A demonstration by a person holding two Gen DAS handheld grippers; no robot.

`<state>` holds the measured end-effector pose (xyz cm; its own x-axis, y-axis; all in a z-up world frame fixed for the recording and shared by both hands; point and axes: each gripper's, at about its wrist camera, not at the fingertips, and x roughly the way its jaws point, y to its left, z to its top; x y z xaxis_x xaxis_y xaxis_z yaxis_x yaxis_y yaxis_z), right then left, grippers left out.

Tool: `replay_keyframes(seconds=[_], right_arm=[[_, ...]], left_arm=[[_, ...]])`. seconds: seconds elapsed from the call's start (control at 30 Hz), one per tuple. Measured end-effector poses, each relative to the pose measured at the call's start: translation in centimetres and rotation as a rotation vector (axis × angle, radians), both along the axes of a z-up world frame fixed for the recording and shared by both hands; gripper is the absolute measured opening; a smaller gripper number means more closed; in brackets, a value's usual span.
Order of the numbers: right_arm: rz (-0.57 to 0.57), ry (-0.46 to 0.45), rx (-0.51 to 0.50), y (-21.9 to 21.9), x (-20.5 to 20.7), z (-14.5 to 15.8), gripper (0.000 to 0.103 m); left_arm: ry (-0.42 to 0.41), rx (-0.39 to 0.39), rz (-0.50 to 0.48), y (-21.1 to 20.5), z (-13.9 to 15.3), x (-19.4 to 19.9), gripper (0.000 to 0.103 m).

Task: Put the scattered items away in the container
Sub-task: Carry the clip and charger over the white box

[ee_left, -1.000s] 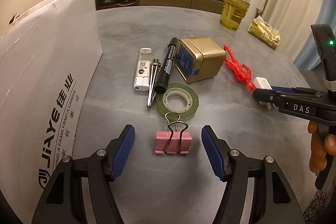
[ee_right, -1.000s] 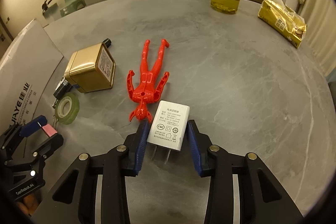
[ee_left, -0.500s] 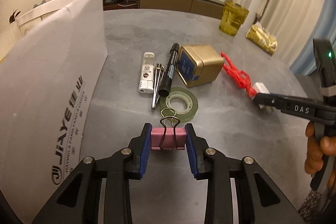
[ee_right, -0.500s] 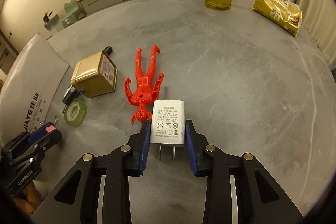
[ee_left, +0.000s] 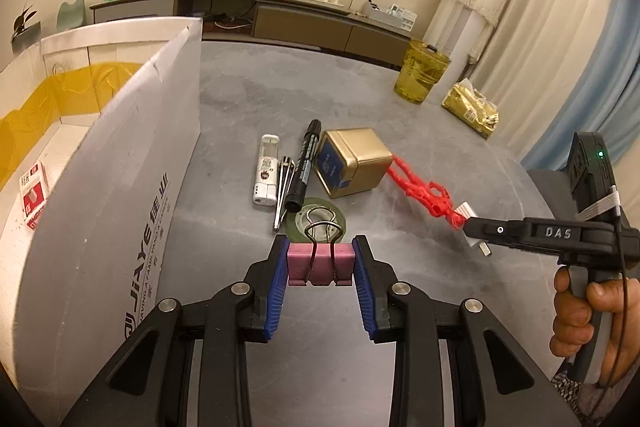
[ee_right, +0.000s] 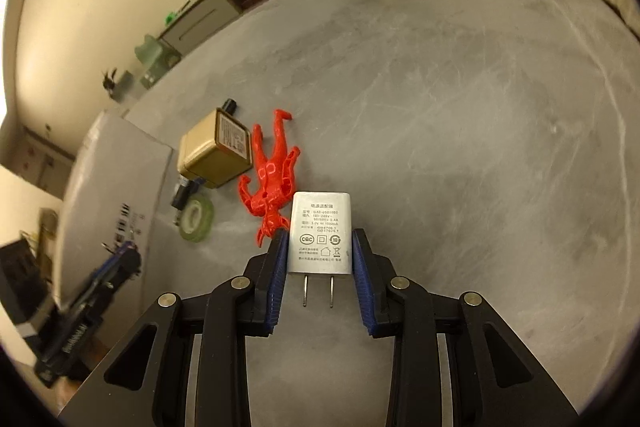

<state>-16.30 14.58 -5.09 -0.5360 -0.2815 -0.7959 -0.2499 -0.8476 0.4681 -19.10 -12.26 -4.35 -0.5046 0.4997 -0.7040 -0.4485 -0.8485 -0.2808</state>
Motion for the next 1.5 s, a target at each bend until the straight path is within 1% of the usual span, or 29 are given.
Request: replay_keyframes(seconds=[0.1, 0.13, 0.17, 0.23, 0.33, 0.4, 0.53, 0.7, 1.0, 1.3, 1.5], right_arm=[[-0.026, 0.022, 0.027, 0.1, 0.5, 0.7, 0.032], [-0.030, 0.030, 0.005, 0.2, 0.6, 0.8, 0.032], [-0.035, 0.033, -0.042, 0.5, 0.7, 0.7, 0.032], [-0.049, 0.023, -0.105, 1.0, 0.8, 0.3, 0.032], [-0.053, 0.017, -0.058, 0.9, 0.8, 0.3, 0.032], [-0.048, 0.019, -0.045, 0.6, 0.7, 0.5, 0.032], [-0.021, 0.041, -0.004, -0.3, 0.8, 1.5, 0.032], [0.011, 0.055, 0.007, -1.4, 0.7, 2.1, 0.032], [0.073, 0.123, 0.088, -4.7, 0.9, 5.1, 0.032], [0.121, 0.171, 0.135, -8.0, 0.7, 7.1, 0.032], [0.154, 0.195, 0.145, -10.3, 0.3, 8.4, 0.032]], left_arm=[[0.008, 0.004, 0.001, 0.0, 0.2, 0.1, 0.033], [0.010, 0.007, 0.000, 0.0, 0.3, 0.2, 0.033], [0.015, 0.007, -0.001, 0.0, 0.4, 0.2, 0.033], [0.021, 0.011, -0.004, 0.0, 0.5, 0.3, 0.033], [0.025, 0.015, -0.003, -0.1, 0.7, 0.3, 0.033], [0.031, 0.018, -0.003, -0.2, 0.9, 0.3, 0.033], [0.037, 0.026, -0.003, -0.3, 1.3, 0.4, 0.033], [0.053, 0.038, -0.006, -0.5, 2.1, 0.8, 0.033], [0.097, 0.061, -0.009, -1.3, 4.5, 2.0, 0.033], [0.138, 0.084, 0.014, -3.2, 6.7, 2.9, 0.033], [0.154, 0.101, 0.034, -4.6, 7.5, 3.1, 0.033]])
